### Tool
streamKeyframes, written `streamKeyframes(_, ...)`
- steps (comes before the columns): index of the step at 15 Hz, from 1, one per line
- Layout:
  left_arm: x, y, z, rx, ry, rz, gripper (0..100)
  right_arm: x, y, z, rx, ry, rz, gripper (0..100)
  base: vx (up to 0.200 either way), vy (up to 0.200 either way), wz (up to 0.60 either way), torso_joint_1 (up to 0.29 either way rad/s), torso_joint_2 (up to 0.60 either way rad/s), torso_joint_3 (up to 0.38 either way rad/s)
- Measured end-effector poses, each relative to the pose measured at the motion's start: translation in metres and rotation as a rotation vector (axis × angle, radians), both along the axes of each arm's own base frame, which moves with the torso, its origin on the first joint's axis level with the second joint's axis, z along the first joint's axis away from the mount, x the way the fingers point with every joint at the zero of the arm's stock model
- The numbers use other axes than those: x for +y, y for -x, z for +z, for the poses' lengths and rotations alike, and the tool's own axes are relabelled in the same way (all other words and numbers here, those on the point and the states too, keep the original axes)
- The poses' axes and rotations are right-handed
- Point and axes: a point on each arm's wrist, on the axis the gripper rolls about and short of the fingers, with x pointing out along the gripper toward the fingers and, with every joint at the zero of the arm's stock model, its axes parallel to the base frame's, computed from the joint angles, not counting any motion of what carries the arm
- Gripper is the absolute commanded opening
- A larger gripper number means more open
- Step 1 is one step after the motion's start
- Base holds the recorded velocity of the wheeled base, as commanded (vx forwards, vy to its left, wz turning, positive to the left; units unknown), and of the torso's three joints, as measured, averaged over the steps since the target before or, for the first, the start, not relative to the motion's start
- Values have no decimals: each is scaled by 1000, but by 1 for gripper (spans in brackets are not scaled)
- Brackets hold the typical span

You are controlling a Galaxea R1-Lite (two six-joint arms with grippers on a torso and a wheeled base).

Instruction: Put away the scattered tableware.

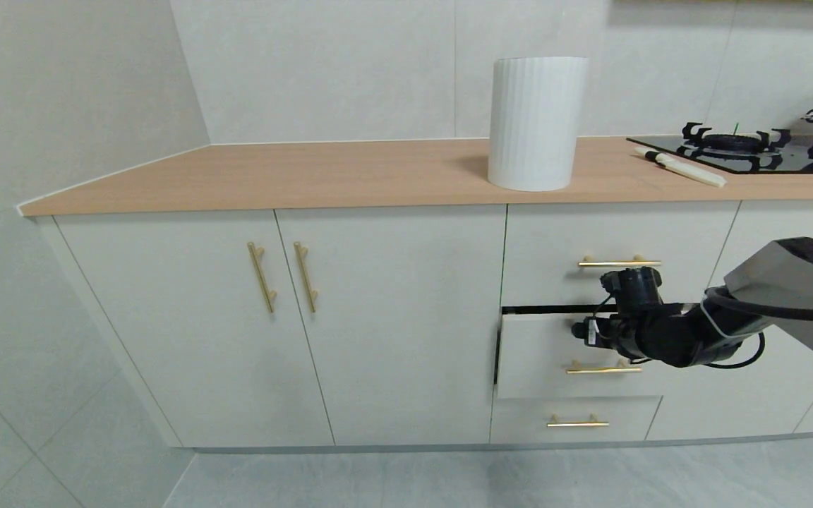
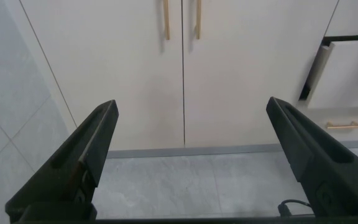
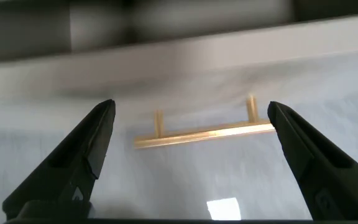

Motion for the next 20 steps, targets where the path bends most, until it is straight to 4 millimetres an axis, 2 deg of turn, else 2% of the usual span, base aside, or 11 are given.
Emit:
streamKeyframes(5,0,0,0,0,0,0,100,0,-7,-12,-50,-27,-32,100,0,0,0,0,0,0)
streamKeyframes(14,0,0,0,0,0,0,100,2,-29,-10,-146,-82,-140,100,0,0,0,0,0,0)
streamKeyframes(17,0,0,0,0,0,0,100,0,-24,-4,-154,-80,-148,100,0,0,0,0,0,0)
streamKeyframes(20,0,0,0,0,0,0,100,-3,-2,13,-138,-73,-140,100,0,0,0,0,0,0)
